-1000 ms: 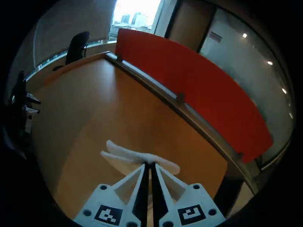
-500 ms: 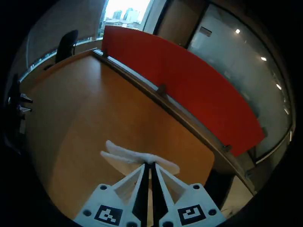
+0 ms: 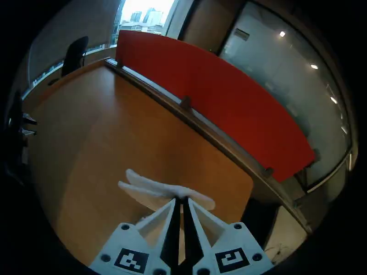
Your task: Fold towel
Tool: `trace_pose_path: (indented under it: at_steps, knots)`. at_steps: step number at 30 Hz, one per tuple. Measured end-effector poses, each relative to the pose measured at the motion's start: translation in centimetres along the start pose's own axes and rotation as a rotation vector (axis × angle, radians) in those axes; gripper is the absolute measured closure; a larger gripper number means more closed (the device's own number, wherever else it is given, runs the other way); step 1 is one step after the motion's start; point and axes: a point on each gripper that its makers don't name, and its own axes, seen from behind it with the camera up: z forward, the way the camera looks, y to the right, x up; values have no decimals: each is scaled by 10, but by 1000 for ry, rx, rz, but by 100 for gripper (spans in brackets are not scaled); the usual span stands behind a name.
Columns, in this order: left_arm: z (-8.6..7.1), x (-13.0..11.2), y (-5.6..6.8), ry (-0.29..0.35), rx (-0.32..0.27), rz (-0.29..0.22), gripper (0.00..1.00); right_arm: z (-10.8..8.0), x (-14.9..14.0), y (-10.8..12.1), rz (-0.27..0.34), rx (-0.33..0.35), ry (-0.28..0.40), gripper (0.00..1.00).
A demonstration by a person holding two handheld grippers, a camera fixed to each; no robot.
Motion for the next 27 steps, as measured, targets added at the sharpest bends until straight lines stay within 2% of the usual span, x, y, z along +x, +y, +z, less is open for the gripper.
trace_pose_path:
  at_steps: [9, 18, 27]
  knots:
    - [1, 2, 6, -2, -9, 10, 3, -13, -22, 3, 31, -10, -4, 96]
    - [1, 2, 18, 1, -28, 25, 2, -32, -72, 1, 84, -24, -39, 96]
    - [-2, -5, 26, -5, -40, 34, 3, -42, -123, -11, 136, -31, -80, 96]
